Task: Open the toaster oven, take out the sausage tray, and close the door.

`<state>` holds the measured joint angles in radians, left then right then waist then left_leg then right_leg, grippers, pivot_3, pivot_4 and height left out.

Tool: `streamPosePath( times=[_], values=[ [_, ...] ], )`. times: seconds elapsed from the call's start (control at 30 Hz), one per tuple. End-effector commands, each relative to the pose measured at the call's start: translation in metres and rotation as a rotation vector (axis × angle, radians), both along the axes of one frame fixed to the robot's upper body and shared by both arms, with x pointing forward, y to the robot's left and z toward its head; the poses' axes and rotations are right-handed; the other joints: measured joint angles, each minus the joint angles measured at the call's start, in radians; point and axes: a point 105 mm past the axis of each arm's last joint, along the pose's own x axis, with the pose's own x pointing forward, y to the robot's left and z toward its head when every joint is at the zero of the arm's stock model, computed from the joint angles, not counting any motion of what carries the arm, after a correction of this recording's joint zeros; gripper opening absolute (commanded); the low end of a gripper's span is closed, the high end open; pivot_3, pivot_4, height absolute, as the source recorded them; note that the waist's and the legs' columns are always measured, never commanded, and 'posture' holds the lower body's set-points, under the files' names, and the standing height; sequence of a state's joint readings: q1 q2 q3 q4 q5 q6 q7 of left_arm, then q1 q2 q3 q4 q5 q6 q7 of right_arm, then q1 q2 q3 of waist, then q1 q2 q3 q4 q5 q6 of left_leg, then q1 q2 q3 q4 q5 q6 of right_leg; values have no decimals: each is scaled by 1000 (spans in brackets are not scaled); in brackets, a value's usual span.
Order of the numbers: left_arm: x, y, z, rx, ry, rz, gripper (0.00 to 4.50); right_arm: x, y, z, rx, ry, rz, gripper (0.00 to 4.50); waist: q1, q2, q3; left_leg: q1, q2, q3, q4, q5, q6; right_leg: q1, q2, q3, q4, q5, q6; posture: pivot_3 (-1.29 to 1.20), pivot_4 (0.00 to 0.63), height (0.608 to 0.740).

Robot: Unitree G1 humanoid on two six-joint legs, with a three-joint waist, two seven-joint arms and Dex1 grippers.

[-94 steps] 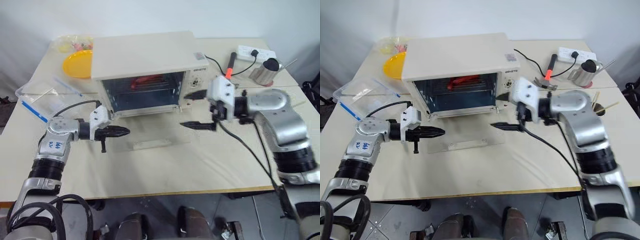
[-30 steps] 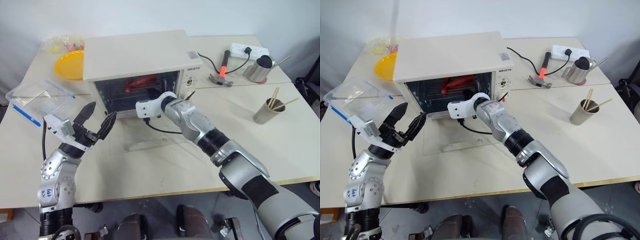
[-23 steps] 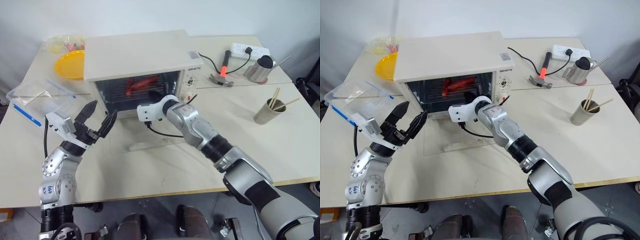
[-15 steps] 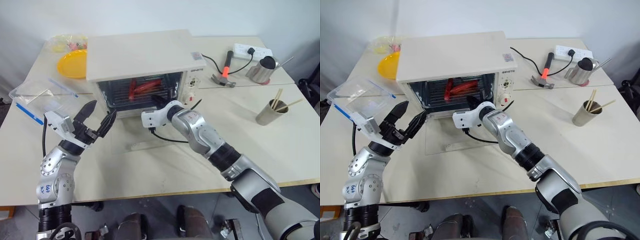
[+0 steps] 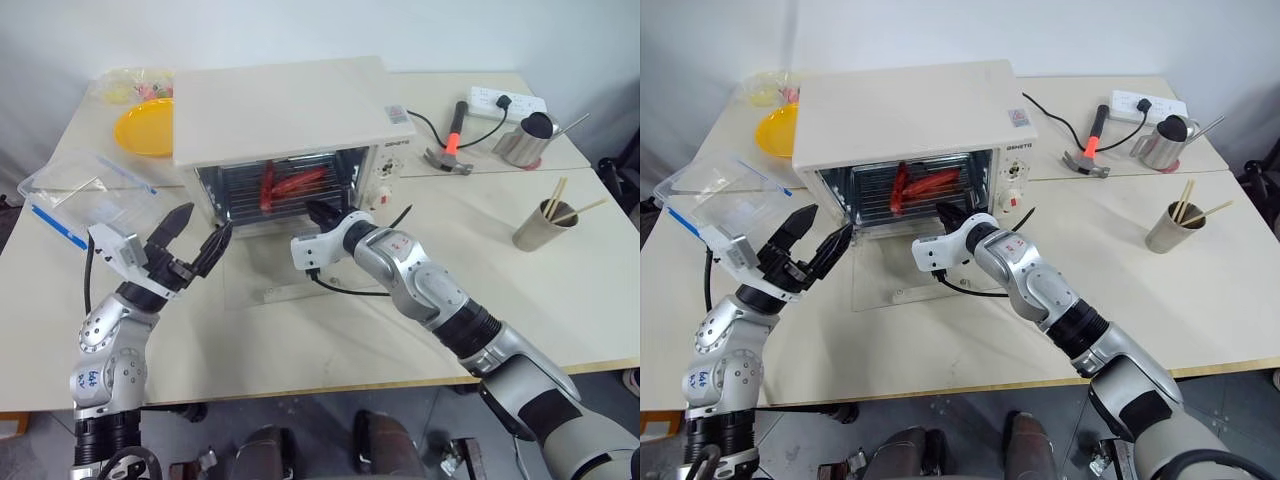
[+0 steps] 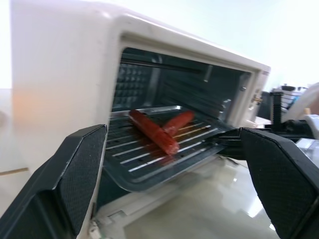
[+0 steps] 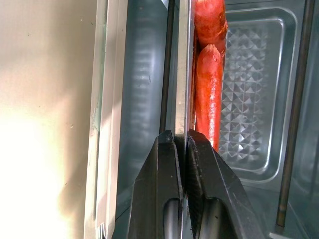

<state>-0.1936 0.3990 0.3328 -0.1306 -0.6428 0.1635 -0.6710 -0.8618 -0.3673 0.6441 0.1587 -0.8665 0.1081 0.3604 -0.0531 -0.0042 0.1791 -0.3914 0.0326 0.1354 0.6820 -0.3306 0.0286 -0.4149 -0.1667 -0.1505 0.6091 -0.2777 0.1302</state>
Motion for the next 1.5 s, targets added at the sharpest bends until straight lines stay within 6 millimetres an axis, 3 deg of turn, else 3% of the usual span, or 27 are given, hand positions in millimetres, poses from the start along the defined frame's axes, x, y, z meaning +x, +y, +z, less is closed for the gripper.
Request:
streamPosePath(
  times=[0.03,0.43,0.87,1.17,1.5],
  values=[
    [4,-5,8,28,-25,-73,4500,-12,10,37,32,-132,74,17,0,0,0,0,0,0,0,0,0,0,0,0,0,0,0,0,150,740],
    [35,10,33,74,-93,-88,4500,-24,1,25,6,-113,91,17,1,0,0,0,-1,0,0,1,-1,1,0,-2,0,0,0,0,150,740],
    [37,11,30,77,-83,-98,4500,-35,-25,14,1,-142,54,17,14,0,0,0,-1,-1,1,2,-1,1,0,-1,1,0,0,0,150,740],
    [37,15,30,79,-77,-81,4500,-61,-23,5,6,-84,133,17,22,0,0,0,-1,-1,1,2,-1,1,0,-1,1,0,0,0,150,740],
    [30,22,28,81,-51,-63,4500,-72,-28,5,3,-48,161,17,18,-1,0,2,-1,-1,2,3,-2,2,0,-1,1,0,0,0,150,740]
  ],
)
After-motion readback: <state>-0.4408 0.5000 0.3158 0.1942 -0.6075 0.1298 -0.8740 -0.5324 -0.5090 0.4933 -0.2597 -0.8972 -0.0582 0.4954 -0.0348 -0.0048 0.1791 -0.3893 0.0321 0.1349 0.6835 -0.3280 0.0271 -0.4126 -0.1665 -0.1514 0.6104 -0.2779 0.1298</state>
